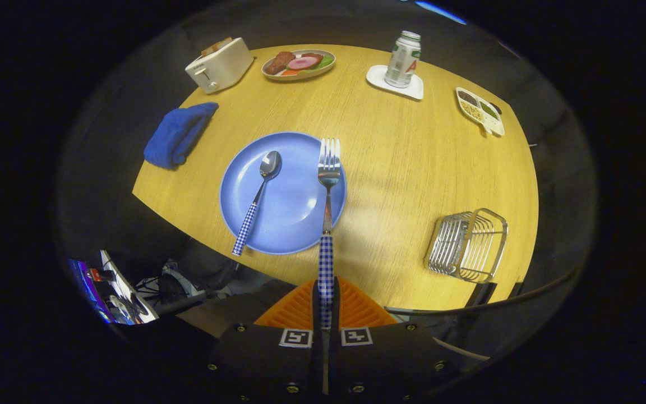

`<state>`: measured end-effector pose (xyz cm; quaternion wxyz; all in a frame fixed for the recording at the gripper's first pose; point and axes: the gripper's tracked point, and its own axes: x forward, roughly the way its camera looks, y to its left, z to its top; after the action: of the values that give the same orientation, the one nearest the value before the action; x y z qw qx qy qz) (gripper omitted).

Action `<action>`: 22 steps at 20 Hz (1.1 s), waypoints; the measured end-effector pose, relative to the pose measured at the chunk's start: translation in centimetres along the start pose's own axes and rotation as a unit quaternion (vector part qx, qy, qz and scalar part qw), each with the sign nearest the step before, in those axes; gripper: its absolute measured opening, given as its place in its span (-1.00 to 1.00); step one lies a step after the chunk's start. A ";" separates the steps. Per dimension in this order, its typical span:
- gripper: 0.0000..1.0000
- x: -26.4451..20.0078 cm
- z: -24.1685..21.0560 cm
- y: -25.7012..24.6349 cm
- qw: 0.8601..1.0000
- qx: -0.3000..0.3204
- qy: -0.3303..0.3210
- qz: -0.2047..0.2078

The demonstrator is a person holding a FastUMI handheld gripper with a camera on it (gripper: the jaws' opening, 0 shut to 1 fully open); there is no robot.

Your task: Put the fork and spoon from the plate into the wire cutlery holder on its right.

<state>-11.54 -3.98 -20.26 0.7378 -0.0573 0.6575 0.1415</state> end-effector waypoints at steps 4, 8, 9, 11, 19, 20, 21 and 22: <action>-0.91 -3.1 -2.9 -4.2 0.999 0.040 -0.008 -0.028; -0.91 -5.0 -5.4 -7.6 0.995 0.090 -0.011 -0.045; -0.91 -5.4 -5.8 -8.4 0.994 0.097 -0.011 -0.048; -0.91 -5.7 -6.5 -9.9 0.993 0.104 -0.006 -0.052; -0.91 -6.8 -9.6 -14.8 0.992 0.076 0.077 -0.065; -0.91 -6.8 -9.8 -15.4 0.991 0.066 0.100 -0.066; -0.91 -6.8 -9.6 -15.8 0.989 0.054 0.122 -0.065; -0.91 -6.8 -9.4 -16.1 0.987 0.042 0.139 -0.065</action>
<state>-16.53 -22.81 -16.42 0.6489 -0.0875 0.7538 0.0560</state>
